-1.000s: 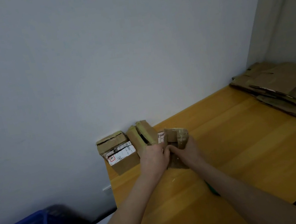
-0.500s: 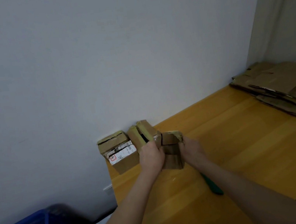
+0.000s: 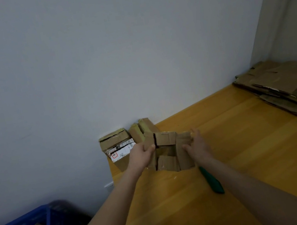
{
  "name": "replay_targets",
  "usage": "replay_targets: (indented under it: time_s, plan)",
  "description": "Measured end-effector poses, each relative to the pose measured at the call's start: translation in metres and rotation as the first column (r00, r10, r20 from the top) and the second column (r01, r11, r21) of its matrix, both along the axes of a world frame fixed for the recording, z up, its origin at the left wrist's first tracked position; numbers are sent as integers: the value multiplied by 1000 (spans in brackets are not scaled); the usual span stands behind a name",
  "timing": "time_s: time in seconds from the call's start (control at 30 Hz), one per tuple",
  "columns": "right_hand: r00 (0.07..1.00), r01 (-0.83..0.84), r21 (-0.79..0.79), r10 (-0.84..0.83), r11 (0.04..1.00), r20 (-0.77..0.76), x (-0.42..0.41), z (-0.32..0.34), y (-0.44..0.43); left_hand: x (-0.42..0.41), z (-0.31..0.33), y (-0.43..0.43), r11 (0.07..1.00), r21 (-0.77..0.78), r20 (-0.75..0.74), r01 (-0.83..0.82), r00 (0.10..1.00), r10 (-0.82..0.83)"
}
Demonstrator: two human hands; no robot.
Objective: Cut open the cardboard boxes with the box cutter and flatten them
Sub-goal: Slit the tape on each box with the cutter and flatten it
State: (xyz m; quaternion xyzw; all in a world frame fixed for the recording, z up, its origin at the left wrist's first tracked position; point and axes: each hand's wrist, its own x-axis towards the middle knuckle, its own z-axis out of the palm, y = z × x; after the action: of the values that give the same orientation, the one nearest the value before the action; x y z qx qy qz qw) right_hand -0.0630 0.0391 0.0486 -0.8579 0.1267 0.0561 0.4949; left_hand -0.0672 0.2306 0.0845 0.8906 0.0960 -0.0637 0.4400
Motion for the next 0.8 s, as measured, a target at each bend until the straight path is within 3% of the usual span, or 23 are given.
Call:
replay_targets:
  time_s: [0.03, 0.1, 0.17, 0.2, 0.33, 0.43, 0.5, 0.57, 0.67, 0.73, 0.8]
  plan:
    - [994, -59, -266, 81, 962, 75, 0, 4, 0, 0, 2, -5, 992, 116, 16, 46, 999, -48]
    - [945, -155, -634, 301, 757, 129, 1, 11, 1, 2, 6, -17, 953, 287, 52, 102, 991, -122]
    - [904, -216, -768, 421, 603, 76, 3, 12, 1, 6, 11, -26, 913, 382, 70, 140, 981, -180]
    - [906, -215, -788, 420, 577, 61, 3, 12, 0, 7, 13, -29, 897, 410, 74, 166, 974, -215]
    - [914, -136, -781, 382, 609, 139, 3, 14, -3, 7, 18, -33, 836, 487, 89, 253, 938, -336]
    - [889, -194, -717, 428, 670, 160, 1, 13, -7, 12, 16, -27, 806, 535, 92, 251, 932, -351]
    - [919, -258, -532, 375, 807, 123, 2, 15, -8, 15, 13, -21, 796, 550, 77, 253, 934, -350]
    - [949, -232, -315, 286, 920, 134, 3, 15, -6, 15, 11, -17, 843, 498, 96, 204, 953, -288]
    - [955, -137, -265, 198, 955, 220, 1, 12, 0, 11, 5, -13, 965, 254, 229, -64, 973, 4]
    - [952, -69, -236, 135, 969, 276, -1, 8, 3, 8, -4, -12, 980, -7, 154, -197, 969, 196]
    - [940, -43, -197, 106, 980, 324, -2, 5, 6, 2, -14, -14, 920, -258, 7, -296, 951, 309]
